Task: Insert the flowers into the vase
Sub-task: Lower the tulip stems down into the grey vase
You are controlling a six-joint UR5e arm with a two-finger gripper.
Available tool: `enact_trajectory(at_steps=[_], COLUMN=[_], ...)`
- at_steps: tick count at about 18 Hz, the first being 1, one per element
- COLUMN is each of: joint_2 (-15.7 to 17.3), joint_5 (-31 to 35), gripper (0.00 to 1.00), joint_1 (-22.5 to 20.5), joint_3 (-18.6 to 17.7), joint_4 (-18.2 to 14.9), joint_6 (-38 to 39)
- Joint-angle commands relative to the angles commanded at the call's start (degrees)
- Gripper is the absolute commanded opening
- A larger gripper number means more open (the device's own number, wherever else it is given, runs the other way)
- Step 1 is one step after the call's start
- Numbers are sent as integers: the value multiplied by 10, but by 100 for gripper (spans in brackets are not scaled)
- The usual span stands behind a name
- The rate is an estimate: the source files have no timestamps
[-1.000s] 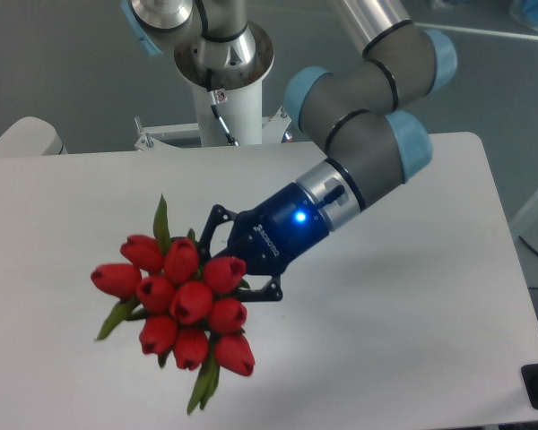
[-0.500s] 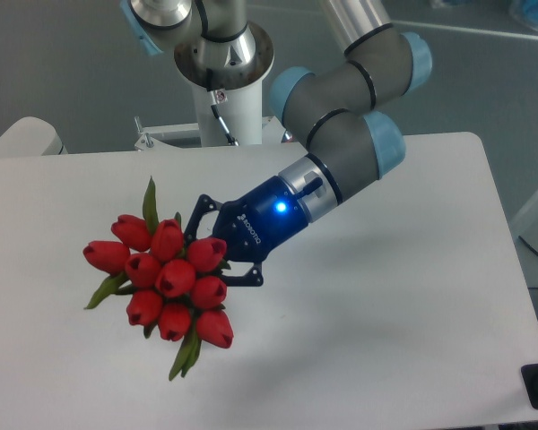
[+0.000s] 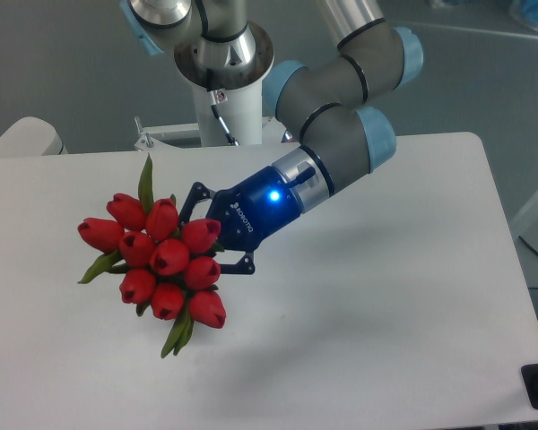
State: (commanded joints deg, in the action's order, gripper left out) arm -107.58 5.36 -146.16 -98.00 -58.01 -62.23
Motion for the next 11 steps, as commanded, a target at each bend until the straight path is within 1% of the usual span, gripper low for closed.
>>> enact_trajectory(at_steps=[7,11], joint_2=[12,13], joint_5=[1,1], gripper=[18,19], joint_1=[2,0], joint_3=[-25,-46], joint_4=[1,1], joint_6=[-10,-44])
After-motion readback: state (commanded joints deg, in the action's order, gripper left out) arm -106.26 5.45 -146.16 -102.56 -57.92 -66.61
